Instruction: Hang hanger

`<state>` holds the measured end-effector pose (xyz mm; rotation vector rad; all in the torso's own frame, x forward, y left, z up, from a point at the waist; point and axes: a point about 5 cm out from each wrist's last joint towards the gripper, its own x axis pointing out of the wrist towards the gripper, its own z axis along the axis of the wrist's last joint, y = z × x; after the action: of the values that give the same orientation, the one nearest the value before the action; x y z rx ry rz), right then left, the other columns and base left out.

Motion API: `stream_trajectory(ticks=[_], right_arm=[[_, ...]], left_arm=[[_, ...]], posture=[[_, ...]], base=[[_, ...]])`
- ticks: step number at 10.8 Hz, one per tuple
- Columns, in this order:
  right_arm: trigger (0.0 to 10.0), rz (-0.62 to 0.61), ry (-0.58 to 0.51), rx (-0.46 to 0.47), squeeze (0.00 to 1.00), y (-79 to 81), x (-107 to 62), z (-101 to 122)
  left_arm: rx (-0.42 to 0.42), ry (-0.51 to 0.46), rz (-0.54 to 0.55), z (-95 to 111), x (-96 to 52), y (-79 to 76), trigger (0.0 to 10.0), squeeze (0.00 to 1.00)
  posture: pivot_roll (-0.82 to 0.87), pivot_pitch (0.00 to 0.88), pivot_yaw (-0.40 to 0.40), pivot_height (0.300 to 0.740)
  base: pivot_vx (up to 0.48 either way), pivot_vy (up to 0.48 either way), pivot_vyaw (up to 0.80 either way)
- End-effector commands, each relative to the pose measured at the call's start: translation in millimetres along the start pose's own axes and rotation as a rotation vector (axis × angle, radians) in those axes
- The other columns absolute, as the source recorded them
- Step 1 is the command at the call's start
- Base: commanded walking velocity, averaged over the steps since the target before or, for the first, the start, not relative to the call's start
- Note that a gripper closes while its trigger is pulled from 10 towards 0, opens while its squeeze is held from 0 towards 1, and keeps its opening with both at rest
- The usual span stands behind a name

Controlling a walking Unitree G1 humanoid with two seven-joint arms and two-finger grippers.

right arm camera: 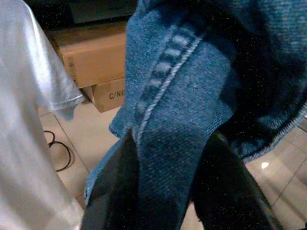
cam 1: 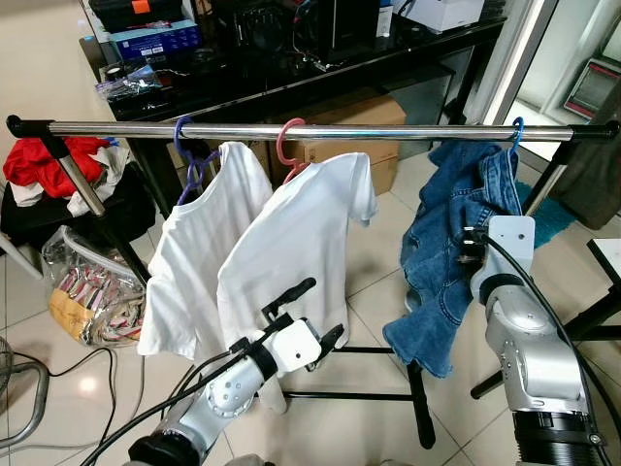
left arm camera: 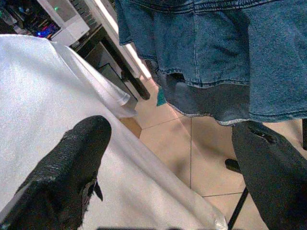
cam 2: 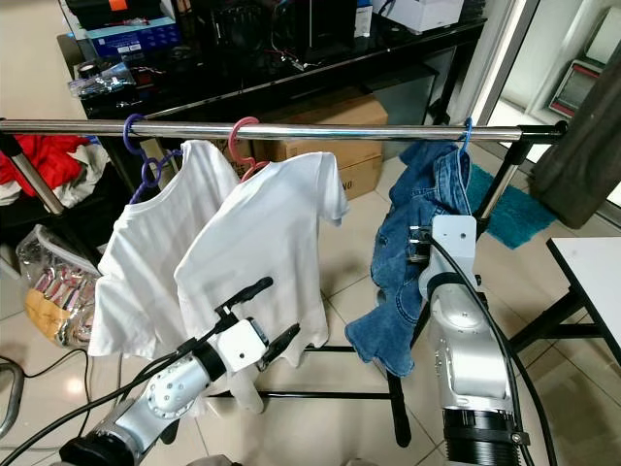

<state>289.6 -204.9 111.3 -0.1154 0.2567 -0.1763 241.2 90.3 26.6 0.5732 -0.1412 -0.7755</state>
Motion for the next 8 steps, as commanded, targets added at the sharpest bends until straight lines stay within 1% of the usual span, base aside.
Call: stream_trajectory(ticks=[1,3,8], right_arm=[[0.0,0.009,-0.048,-0.001,0.0,1.9,2.1,9],[0.0,0.013,-0.073,0.009,0.0,2.9,2.1,11],[0.0,-0.006,-0.149,0.031,0.0,-1.8,0.9,20]], left_arm=[[0.01,-0.008,-0.005,2,0.0,2.8,10.0,0.0],[0.014,-0.009,0.002,2,-0.7,4.5,10.0,0.0],[0.011,-0.008,0.008,2,-0.8,4.1,10.0,0.0]], posture=[[-0.01,0.0,0.027,0.74],[-0.01,0.0,0.027,0.74],[-0.01,0.0,0.027,0.74]], base=[[0.0,0.0,0.0],[0.0,0.0,0.0],[0.0,0.0,0.0]])
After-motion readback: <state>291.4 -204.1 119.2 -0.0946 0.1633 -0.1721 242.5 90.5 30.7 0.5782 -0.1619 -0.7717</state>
